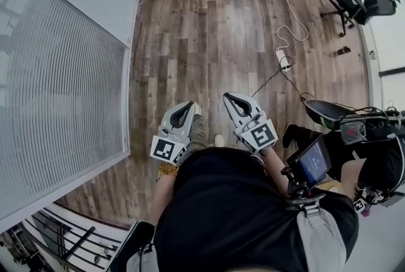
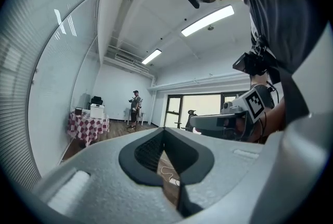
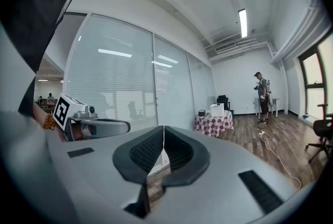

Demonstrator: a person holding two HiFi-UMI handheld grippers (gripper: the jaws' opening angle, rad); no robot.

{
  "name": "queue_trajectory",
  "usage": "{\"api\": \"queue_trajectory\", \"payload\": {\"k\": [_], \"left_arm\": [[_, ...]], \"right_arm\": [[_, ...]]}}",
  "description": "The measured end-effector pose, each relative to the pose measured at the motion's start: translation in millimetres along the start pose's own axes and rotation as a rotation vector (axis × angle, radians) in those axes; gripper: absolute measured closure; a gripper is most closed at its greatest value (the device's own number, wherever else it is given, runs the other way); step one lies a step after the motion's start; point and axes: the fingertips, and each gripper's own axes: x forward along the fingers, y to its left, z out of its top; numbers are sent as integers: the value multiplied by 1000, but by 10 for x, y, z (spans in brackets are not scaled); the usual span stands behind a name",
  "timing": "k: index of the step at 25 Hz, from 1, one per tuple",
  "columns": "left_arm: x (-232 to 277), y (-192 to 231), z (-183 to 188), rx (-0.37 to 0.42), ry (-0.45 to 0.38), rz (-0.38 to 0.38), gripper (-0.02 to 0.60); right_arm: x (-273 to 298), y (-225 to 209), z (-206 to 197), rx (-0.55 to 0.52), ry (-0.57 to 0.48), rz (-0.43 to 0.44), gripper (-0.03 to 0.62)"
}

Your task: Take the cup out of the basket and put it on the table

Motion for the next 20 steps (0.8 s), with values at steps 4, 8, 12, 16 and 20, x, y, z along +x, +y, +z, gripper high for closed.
{"api": "queue_trajectory", "payload": {"k": [4, 8, 12, 16, 20], "left_arm": [[224, 550, 84, -13, -35, -22, 575], [360, 1009, 129, -8, -69, -26, 575], [408, 1441, 106, -2, -69, -28, 575], [458, 1859, 10, 1, -33, -37, 575], [674, 2207, 48, 20, -17, -65, 575]], "right_arm": [[496, -91, 108, -36, 15, 18, 582], [983, -112, 170, -61, 45, 34, 582], [1503, -69, 200, -88, 78, 56, 582], [1890, -94, 267, -93, 75, 50, 582], [2087, -315, 274, -91, 94, -5, 582]]}}
